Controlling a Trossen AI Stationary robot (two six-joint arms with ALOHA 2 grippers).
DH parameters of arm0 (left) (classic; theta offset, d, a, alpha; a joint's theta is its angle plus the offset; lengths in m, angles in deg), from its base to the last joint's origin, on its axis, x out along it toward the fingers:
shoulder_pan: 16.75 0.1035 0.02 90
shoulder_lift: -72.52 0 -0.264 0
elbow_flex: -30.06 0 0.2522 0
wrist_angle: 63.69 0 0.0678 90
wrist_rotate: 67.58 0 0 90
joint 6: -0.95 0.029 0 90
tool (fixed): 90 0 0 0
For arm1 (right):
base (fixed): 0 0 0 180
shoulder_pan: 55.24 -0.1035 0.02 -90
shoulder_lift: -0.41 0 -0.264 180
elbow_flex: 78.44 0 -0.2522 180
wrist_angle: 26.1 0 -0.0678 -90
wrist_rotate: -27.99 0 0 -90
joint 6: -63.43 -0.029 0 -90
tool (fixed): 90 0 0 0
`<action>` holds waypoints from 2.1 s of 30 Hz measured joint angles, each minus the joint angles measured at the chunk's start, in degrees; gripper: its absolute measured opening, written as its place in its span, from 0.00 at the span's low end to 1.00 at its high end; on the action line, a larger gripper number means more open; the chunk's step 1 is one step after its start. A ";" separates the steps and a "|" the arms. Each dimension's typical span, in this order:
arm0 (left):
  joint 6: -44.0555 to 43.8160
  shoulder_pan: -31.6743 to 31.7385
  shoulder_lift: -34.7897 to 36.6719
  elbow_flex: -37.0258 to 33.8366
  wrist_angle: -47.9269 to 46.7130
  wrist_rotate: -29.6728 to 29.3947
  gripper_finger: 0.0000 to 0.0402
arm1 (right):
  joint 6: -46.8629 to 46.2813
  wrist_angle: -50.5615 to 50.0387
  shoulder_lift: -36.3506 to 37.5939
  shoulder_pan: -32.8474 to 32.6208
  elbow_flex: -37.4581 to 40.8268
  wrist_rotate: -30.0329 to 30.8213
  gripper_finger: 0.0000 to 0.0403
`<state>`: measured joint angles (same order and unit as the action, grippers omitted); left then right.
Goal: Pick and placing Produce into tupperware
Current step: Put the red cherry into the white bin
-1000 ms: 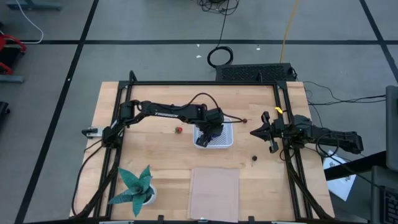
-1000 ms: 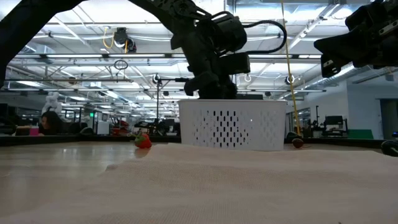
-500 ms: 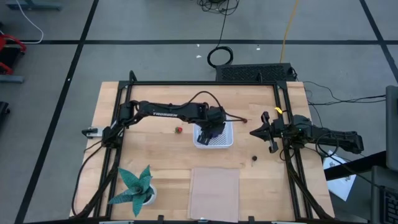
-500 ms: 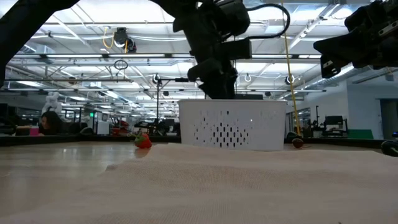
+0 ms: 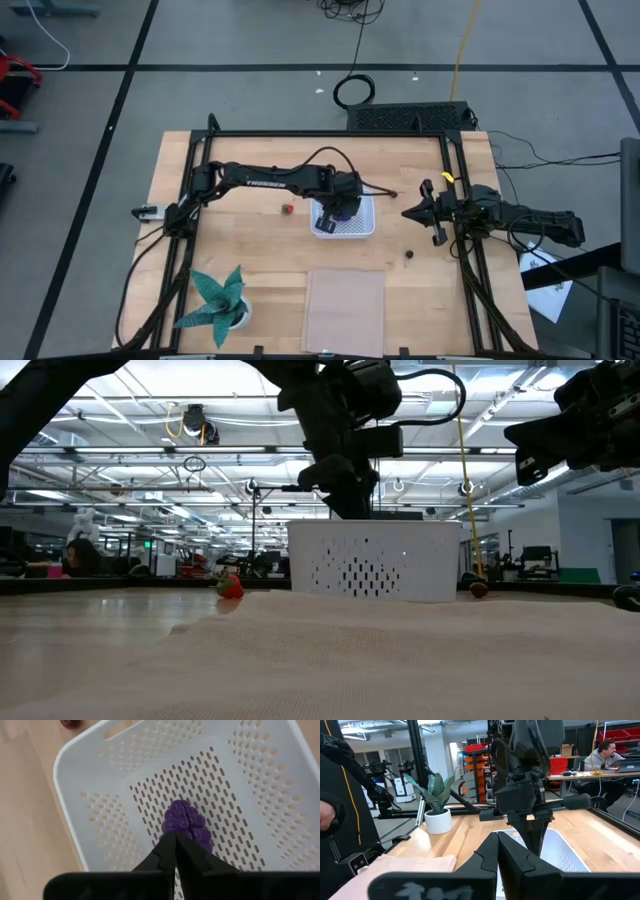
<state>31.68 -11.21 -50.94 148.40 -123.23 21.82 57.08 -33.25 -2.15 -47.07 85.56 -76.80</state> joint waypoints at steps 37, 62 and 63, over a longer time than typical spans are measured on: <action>-15.88 -1.31 30.74 -0.02 -4.72 -2.54 0.00 | 0.00 0.87 -0.74 -0.02 -0.01 0.00 0.00; -24.04 2.30 56.82 -32.70 15.42 3.55 0.00 | -0.02 1.76 -0.94 -0.01 -0.02 0.00 0.00; -24.42 2.66 57.49 -34.99 15.87 3.46 0.00 | -0.02 1.78 -0.96 -0.01 -0.01 0.00 0.00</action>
<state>7.26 -8.55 6.55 113.41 -107.36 25.27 57.06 -31.47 -3.12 -47.08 85.55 -76.80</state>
